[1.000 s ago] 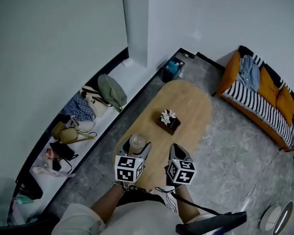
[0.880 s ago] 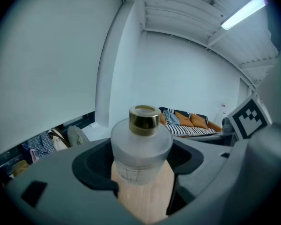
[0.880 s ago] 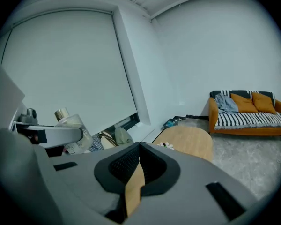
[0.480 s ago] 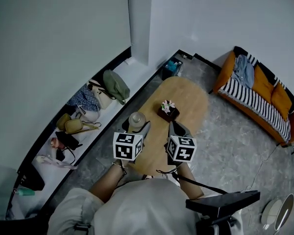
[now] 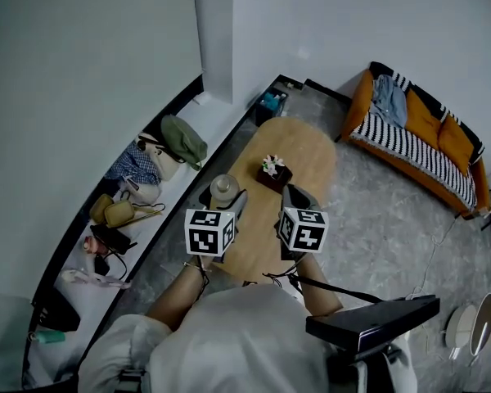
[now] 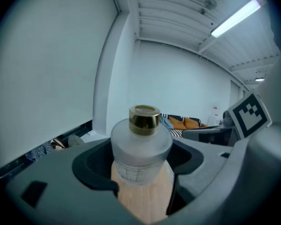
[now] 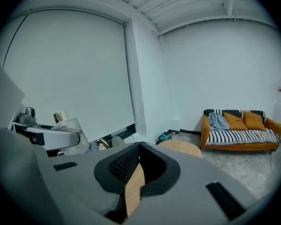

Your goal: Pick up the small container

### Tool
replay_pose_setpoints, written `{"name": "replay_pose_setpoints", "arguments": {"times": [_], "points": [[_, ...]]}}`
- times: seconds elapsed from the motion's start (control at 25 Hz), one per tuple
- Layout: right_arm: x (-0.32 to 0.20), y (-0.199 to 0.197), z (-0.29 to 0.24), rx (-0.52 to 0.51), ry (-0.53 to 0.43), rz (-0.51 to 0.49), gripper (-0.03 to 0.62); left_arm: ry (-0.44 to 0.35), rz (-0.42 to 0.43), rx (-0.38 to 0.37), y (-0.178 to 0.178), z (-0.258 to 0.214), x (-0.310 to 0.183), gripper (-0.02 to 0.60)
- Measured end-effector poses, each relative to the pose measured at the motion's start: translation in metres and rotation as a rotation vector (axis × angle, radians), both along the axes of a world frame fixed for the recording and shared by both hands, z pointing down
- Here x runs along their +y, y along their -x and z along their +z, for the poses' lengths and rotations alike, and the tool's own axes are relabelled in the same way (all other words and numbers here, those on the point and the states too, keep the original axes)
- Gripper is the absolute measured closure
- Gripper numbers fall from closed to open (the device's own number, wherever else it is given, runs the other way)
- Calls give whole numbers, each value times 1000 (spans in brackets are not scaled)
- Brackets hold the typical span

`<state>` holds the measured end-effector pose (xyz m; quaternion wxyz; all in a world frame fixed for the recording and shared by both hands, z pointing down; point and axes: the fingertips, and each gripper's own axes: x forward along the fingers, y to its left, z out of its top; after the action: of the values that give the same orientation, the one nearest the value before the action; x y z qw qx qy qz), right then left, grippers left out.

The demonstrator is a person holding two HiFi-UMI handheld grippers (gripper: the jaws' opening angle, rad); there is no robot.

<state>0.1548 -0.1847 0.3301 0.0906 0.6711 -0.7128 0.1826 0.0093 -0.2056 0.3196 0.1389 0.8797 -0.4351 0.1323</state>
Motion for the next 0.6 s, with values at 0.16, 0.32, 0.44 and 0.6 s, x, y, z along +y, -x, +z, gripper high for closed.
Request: {"name": "replay_pose_setpoints", "arguments": {"times": [0.16, 0.32, 0.44, 0.6], "points": [[4, -2, -2, 29, 5, 20, 571, 7, 5, 5, 1, 1, 5, 247], [9, -5, -1, 34, 9, 32, 571, 10, -2, 17, 2, 1, 6, 247], [10, -4, 1, 37, 17, 34, 571, 9, -9, 29, 4, -1, 6, 247], [12, -3, 0, 39, 16, 33, 571, 11, -16, 34, 5, -1, 7, 246]]}}
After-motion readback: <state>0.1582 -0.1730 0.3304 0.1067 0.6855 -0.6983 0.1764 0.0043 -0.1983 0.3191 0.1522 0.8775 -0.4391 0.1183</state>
